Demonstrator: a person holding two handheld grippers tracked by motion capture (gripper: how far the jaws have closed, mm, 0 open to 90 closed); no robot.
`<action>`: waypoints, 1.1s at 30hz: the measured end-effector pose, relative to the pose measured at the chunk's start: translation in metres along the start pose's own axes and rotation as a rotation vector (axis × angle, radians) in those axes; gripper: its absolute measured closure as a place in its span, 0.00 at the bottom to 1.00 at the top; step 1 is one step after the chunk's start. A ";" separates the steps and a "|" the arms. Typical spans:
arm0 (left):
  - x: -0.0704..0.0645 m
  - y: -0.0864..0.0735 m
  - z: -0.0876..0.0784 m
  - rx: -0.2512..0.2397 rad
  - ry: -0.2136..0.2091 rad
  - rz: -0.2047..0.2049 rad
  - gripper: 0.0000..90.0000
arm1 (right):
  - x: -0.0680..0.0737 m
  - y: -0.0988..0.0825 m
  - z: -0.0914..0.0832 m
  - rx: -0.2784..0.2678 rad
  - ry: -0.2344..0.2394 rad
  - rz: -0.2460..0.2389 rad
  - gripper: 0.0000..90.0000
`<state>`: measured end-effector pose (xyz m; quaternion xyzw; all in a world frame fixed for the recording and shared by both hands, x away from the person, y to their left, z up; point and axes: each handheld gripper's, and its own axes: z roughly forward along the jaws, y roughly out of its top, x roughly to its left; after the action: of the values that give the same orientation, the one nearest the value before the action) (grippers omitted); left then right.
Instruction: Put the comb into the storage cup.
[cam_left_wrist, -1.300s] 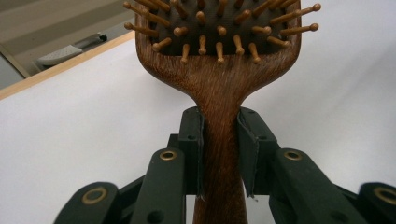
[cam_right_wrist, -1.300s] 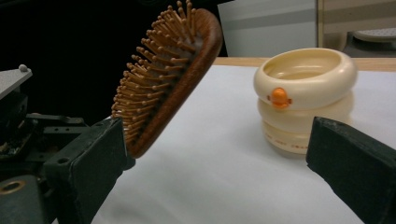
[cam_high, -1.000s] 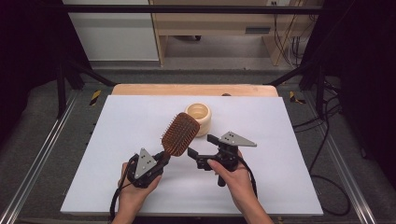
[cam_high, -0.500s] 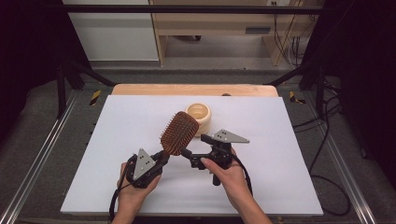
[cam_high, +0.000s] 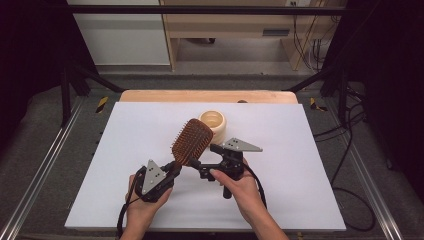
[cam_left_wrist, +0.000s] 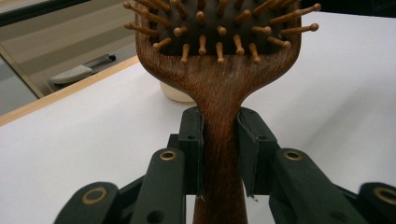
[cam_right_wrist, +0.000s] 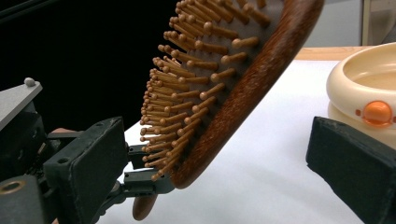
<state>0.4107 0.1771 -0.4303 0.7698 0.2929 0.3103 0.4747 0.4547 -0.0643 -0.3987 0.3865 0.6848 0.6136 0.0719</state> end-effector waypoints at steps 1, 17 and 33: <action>0.000 0.000 0.000 0.000 0.001 0.002 0.81 | 0.000 0.000 0.001 -0.001 0.003 0.002 0.06; -0.002 0.002 -0.003 -0.019 -0.002 -0.004 0.81 | 0.006 0.008 0.008 -0.014 0.027 0.010 0.07; -0.003 0.002 -0.004 -0.031 -0.002 -0.002 0.81 | 0.006 0.010 0.014 -0.037 0.062 0.044 0.14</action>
<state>0.4059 0.1758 -0.4274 0.7624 0.2881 0.3135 0.4874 0.4626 -0.0502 -0.3907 0.3811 0.6664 0.6393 0.0444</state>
